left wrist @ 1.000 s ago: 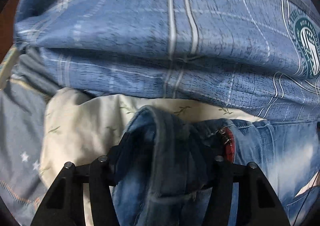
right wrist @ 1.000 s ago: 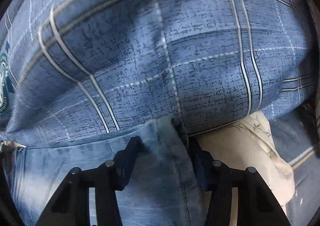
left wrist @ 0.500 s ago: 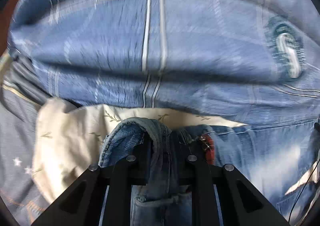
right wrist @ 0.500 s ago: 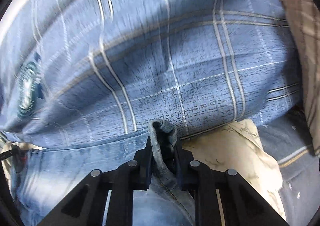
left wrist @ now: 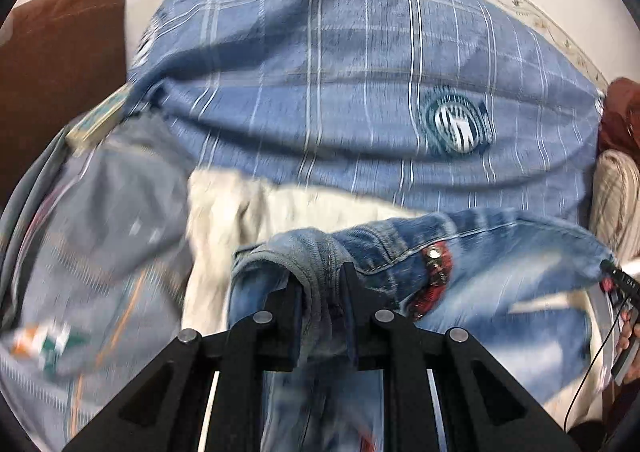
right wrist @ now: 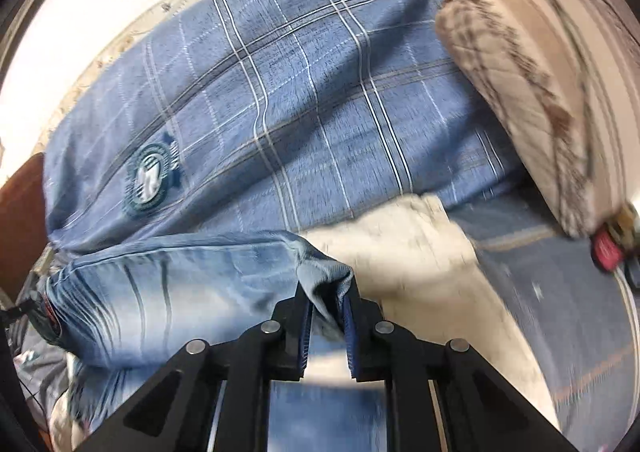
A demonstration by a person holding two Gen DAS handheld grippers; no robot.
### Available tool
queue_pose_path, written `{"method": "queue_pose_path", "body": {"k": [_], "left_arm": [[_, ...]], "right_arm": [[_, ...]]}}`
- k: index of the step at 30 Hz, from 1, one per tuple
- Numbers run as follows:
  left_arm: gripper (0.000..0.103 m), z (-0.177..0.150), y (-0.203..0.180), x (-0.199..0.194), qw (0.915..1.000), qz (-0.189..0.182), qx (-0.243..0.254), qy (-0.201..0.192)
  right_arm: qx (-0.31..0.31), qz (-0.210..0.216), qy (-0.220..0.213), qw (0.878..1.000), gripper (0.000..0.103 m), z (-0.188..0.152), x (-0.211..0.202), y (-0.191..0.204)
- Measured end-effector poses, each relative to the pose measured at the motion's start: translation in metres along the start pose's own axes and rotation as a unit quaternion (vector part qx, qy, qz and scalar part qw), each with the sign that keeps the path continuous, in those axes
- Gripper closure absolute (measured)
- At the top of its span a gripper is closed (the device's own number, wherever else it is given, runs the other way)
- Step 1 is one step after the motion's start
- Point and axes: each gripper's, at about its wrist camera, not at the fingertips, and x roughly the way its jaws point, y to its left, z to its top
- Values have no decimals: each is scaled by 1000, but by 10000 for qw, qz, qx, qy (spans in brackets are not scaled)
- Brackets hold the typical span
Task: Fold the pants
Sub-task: 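Lift the jeans with both tools and fold one leg over the other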
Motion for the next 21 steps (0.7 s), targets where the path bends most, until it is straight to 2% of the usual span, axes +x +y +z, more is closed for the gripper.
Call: {"method": "queue_pose_path", "body": {"k": [5,10,11,13,15,17,21], "left_arm": [[85,-73,9,-17,9994,47,-120,330],[84,-130,9,-2,9968,160,-105,780],[84,-137,8,0,9964,220,-121,810],[84,-143,5,-2,9964,320,-95,783],[84,-145,1,-9,9968,368,-20,710],[84,-144,2,-18,9961,585,7,666],[84,-143,12,-50,9957,872,-157,263]], "right_arm": [[93,-12,153,9998,88,-46,-34,-20],[232,-44,558,9982,88,-94,-44,-51],[284,22,730,9969,85,-102,-42,-58],[302,2,1035,9942,84,-115,-38,-67],[235,-121,1234,9920,84,-127,-39,-72],[229,-12,1328,9909,84,-134,-44,-78],[562,517,1031,9917,84,-132,-66,-90]]}}
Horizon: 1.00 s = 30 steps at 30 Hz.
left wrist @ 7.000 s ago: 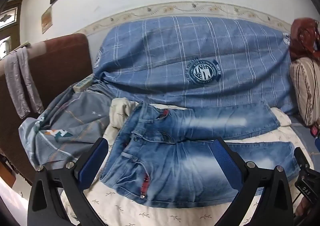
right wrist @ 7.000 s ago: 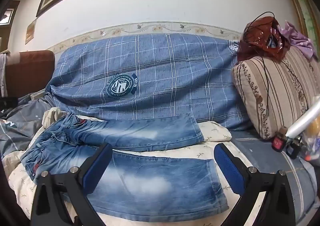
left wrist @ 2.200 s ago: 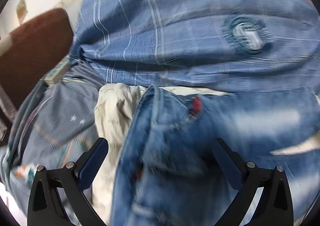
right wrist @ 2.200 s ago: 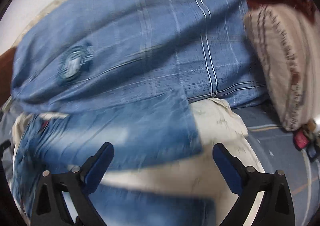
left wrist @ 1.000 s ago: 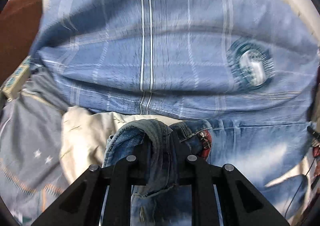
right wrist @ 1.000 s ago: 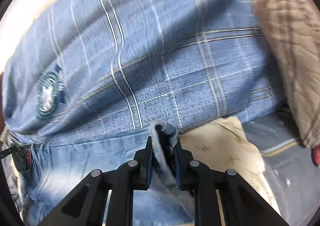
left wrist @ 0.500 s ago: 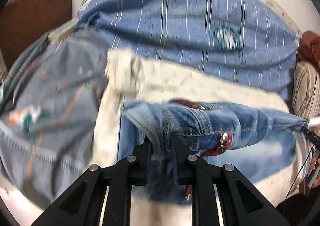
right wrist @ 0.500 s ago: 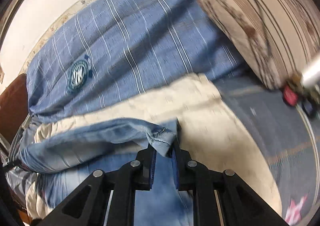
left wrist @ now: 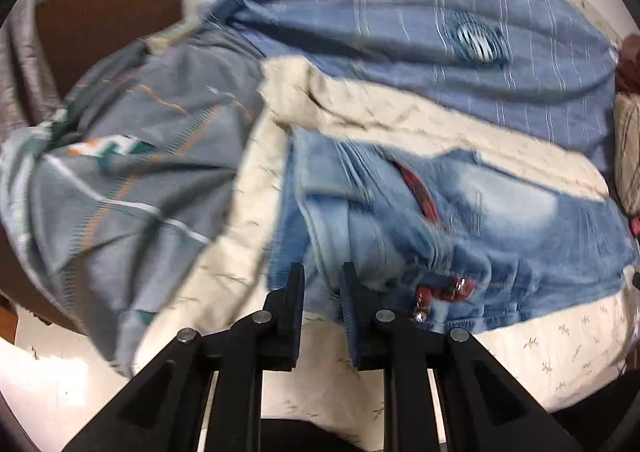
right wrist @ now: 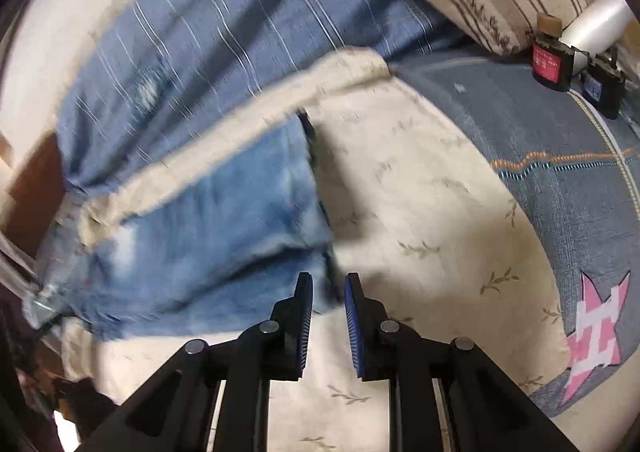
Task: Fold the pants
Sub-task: 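Lift the jeans with both tools and fold one leg over the other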
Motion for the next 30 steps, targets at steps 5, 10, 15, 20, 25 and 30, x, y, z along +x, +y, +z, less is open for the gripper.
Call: {"method": "queue_pose_path", "body": {"k": [5,10,15,20,25,30], "left_arm": [[82,7,-23,-36,9963,-379,143,-753],[52,17,-74,-22,9919,-736,371,-965],[52,21,-109,24,9942,-888,232,-562],[52,5,-127,70,9977,-582,349,71],[64,-17,-122,78,9958,-356,769,342],[65,-28,-125,72,9930,-324,1054,425]], "right_arm": [[800,944,-152,9922,27,6,-3,-6],[1237,1230,-202,9845,28,13,14,2],[1337,685,-50,9886,72,16,43,11],[1377,185,13,9903,92,18,60,9],[601,-331,-242,9974,96,12,43,29],[143,-749,-158,9970,96,1,39,38]]}}
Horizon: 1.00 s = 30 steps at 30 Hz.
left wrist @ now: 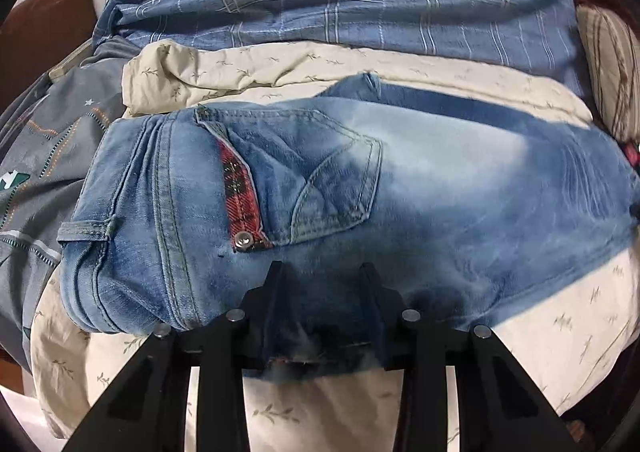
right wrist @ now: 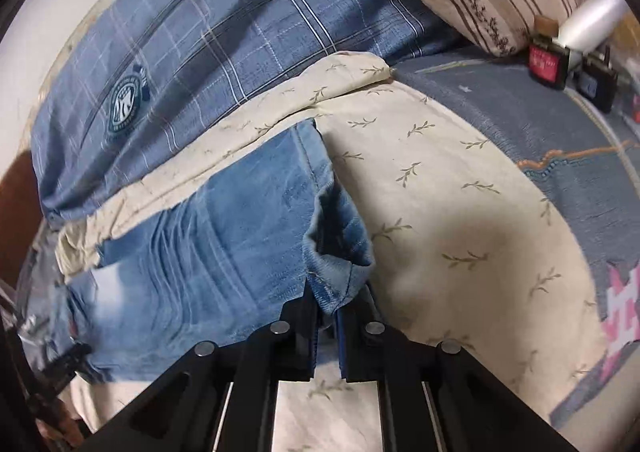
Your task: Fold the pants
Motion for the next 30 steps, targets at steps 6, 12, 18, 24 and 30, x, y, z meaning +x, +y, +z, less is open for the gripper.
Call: {"method": "queue_pose_path", "body": {"k": [6,12,18,24,30], "left_arm": [[66,-15,-7,-4,9997,112,101,-171],[66,-16,-1,-18,9998,-45,-117,-121],[66,-5,9,-57,9971,109,-109,-752],[65,29,40,-54,9908,734,-557,-990],[62,15,75,3,9842,1349,-1142,-136]], "right_arm": [[-244,-195,46,9995,96,-17,-5,-4],[198,345,364,9985,93,-11,-13,-19],[778,787,-157,9937,93,-14,-46,-47],[819,896,-626,9906,91,-10,-57,-42],[3,840,-408,9956,91,-13,-38,9]]}}
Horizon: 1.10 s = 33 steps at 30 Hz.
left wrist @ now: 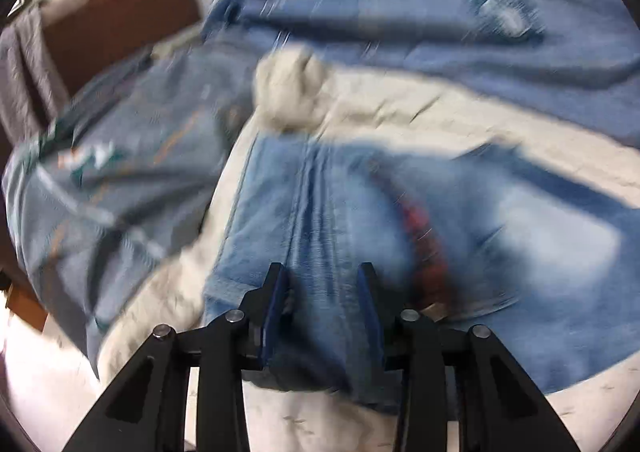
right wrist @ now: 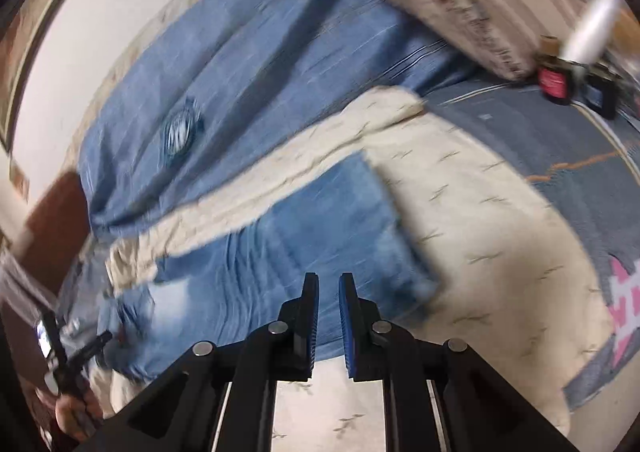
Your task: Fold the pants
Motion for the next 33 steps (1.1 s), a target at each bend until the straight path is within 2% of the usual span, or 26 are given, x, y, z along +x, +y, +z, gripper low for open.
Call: {"method": "queue_pose_path", "body": {"k": [1,3,8,11,15,19,24,26,28,31,33], "left_arm": [[62,-8,5,5,9999,-52,-48,90],[62,-17,8,6,10000,-86,-30,-38],[62,-20,9,2,9998,-73,159,94],[61,-23,6,-2,9995,-63,289,67],[62,-21,13,-4,9995,-248,152,81],[62,-22,24,-12,9983,-555,-141,-100],[61,-22,20,-30,9961,-468,158,-726],[58,-23,15,-31,9947,-516,365,-810],[56,-25,10,-25,9948,-578,515,-655],[56,-28,9,-14,9958,-626,587,-311],[56,-30,8,-12,9960,-541,664,-273]], "right_arm": [[-104,-1,79,9999,91,-1,6,7],[-314,7,169,9994,91,-4,16,23],[-760,121,505,9958,91,-4,46,57],[-1130,373,800,9897,91,2,68,87],[-1750,507,1160,9764,91,9,106,140],[-2002,628,1549,9654,91,6,155,207],[-2095,756,1789,9583,91,3,196,262],[-2113,693,1869,9569,91,10,214,278],[-2196,599,2007,9528,91,11,235,293],[-2228,236,2234,9486,91,7,266,305],[-2261,170,2066,9518,92,11,270,308]]}}
